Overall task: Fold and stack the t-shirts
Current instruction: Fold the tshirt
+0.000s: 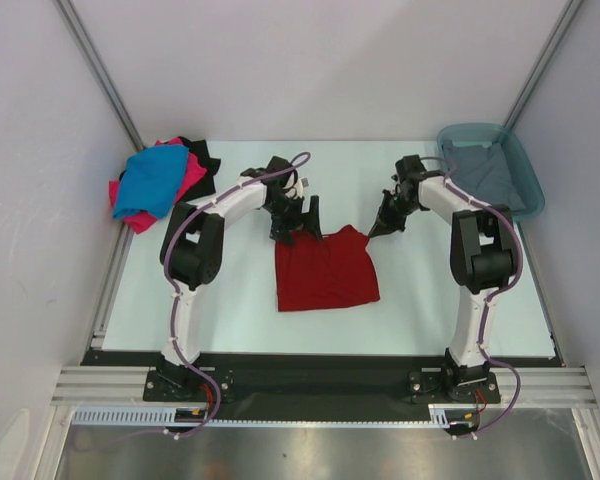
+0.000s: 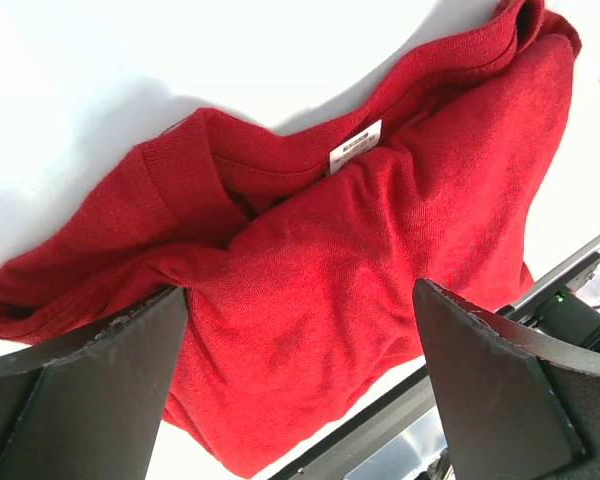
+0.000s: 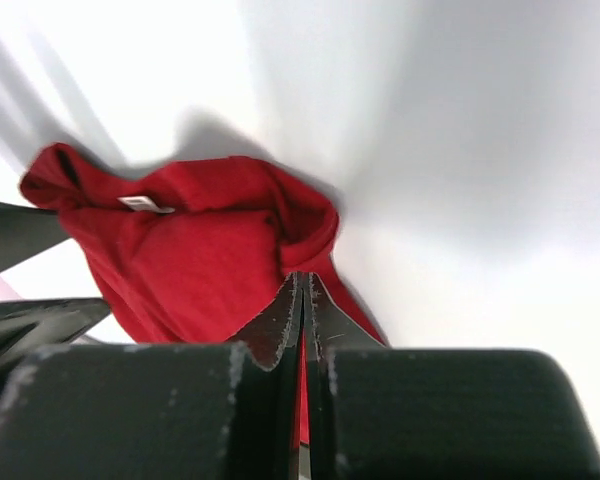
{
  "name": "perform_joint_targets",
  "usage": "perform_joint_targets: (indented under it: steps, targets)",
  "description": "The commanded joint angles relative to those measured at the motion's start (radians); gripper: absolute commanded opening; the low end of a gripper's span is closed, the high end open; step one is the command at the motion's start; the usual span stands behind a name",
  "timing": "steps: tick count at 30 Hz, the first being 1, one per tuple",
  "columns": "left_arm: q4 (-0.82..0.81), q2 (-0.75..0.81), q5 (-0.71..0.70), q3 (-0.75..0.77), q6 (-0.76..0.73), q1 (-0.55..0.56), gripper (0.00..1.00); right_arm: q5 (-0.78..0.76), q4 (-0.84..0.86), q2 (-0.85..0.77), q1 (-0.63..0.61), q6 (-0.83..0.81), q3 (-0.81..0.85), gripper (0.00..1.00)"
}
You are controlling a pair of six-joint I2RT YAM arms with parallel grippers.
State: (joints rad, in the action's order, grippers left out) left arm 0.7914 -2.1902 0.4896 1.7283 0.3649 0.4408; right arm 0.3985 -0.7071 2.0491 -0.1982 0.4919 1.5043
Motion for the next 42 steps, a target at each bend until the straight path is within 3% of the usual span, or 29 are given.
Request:
perform_joint_targets:
  steps: [1, 5, 16, 22, 29, 34, 42]
  targets:
    - [-0.009, 0.061, -0.008, 0.043, -0.009, 0.006, 1.0, -0.069, -0.084, -0.06, 0.002, -0.061, 0.056, 0.0]
    - [0.008, 0.093, -0.008, 0.065, -0.021, 0.006, 1.0, -0.073, -0.086, -0.081, -0.003, -0.059, 0.042, 0.0]
    - [-0.014, 0.129, 0.055, 0.033, -0.001, 0.012, 1.0, 0.147, -0.043, -0.112, -0.073, -0.006, 0.004, 0.0]
    - [-0.047, 0.124, 0.087, -0.004, 0.006, 0.015, 1.0, 0.194, 0.012, -0.067, -0.087, 0.017, -0.021, 0.0]
    - [-0.06, 0.096, 0.078, -0.067, -0.01, 0.018, 1.0, 0.04, -0.04, 0.025, -0.081, -0.012, 0.002, 0.0]
    - [-0.08, 0.075, 0.07, -0.13, -0.033, 0.016, 1.0, 0.043, -0.032, 0.088, -0.075, -0.018, -0.003, 0.0]
    - [-0.032, 0.043, -0.084, -0.13, -0.08, 0.006, 1.0, -0.124, -0.077, 0.089, -0.069, -0.021, -0.003, 0.0]
